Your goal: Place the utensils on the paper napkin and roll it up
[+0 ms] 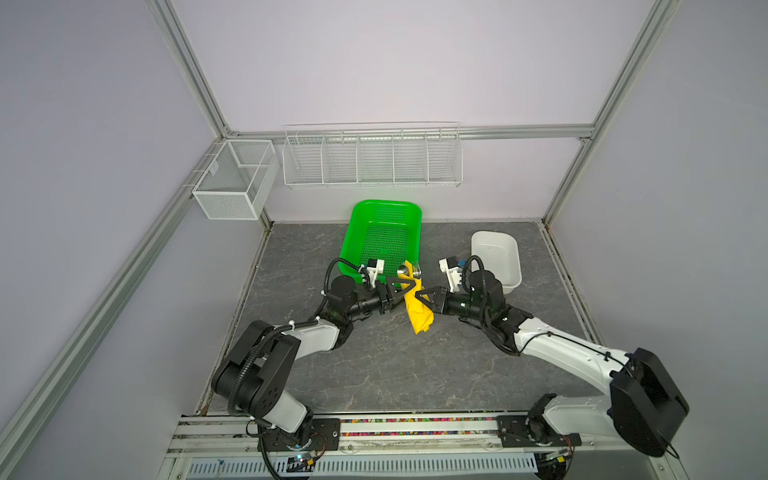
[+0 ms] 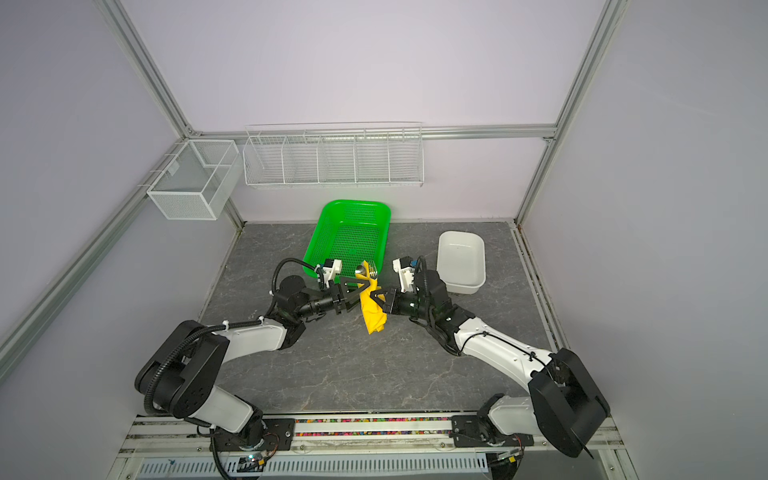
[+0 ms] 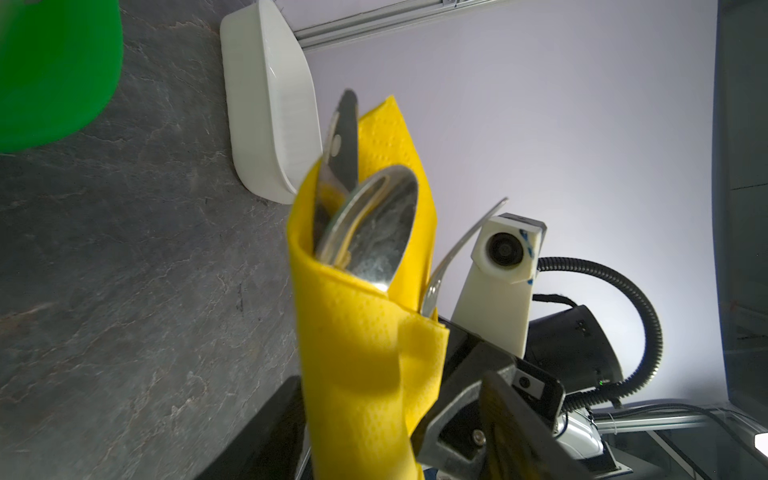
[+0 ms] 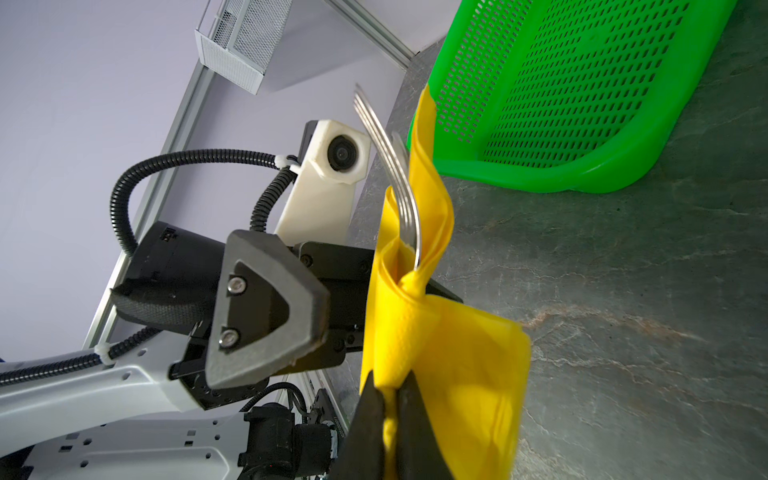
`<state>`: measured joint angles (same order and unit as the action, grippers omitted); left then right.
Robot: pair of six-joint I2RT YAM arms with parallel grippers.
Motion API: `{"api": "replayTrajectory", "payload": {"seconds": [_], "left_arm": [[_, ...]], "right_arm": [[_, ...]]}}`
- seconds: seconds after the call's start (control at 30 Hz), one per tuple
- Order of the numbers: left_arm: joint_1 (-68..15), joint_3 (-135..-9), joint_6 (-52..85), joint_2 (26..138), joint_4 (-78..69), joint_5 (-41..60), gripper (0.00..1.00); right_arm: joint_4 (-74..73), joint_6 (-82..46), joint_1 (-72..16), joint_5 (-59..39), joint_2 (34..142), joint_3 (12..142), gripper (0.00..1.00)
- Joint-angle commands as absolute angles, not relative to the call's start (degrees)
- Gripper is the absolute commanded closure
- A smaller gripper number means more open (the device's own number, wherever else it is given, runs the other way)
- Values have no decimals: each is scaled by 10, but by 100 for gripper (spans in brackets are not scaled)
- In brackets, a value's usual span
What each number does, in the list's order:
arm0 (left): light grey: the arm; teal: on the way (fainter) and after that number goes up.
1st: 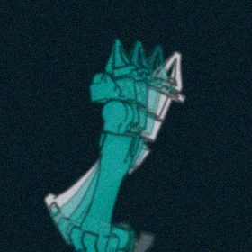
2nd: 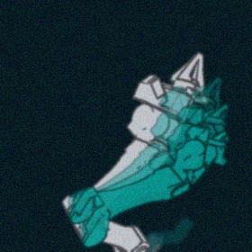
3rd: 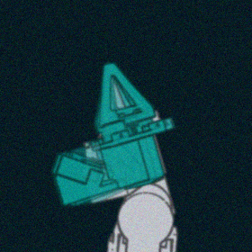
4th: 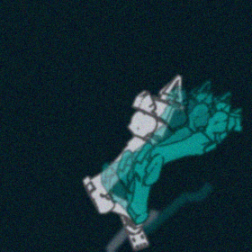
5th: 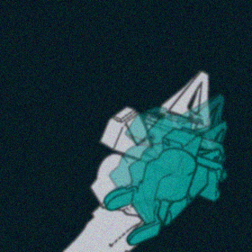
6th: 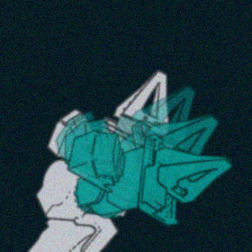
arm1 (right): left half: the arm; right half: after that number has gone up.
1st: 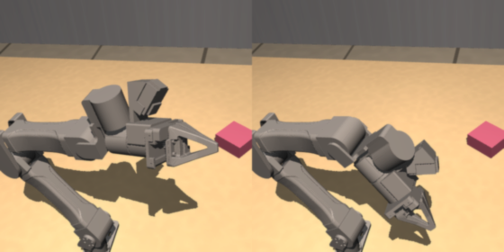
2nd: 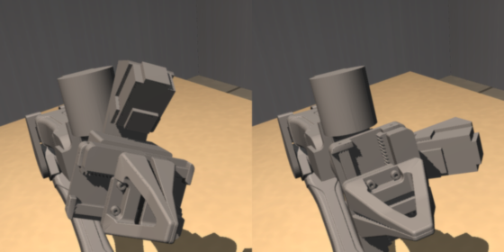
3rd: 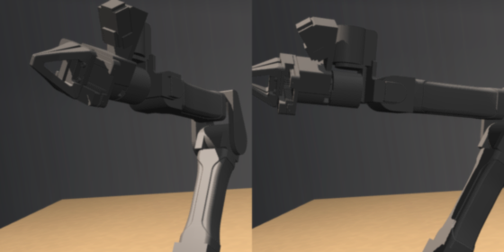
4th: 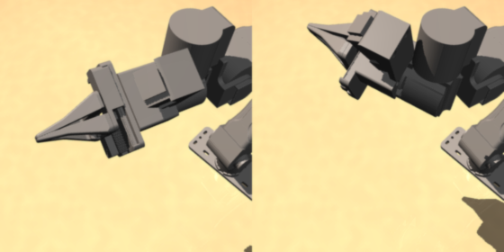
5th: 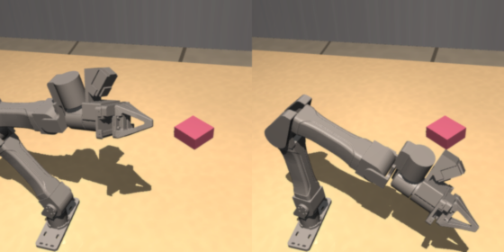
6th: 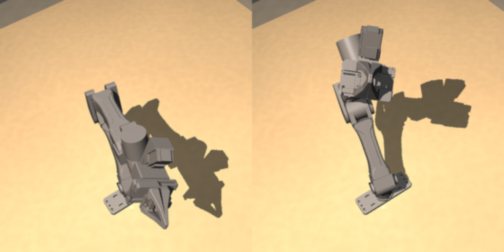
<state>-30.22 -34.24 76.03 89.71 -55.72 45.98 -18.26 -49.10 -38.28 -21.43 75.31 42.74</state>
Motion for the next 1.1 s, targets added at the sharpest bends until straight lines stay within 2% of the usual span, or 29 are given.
{"api": "replayTrajectory", "payload": {"seconds": [0.0, 0.27, 0.77, 0.9, 1.07], "left_arm": [[-301, -347, 799, 915, -638, 473, 38], [-306, -354, 809, 928, -659, 480, 43], [-306, -354, 766, 889, -619, 460, 71], [-306, -355, 748, 871, -599, 449, 81], [-306, -356, 736, 854, -586, 439, 87]], "right_arm": [[-223, -497, -378, -235, 743, 443, 92], [-245, -510, -376, -252, 757, 444, 91], [-239, -512, -374, -255, 753, 446, 89], [-236, -511, -373, -254, 744, 444, 87], [-227, -503, -373, -251, 732, 443, 81]]}}
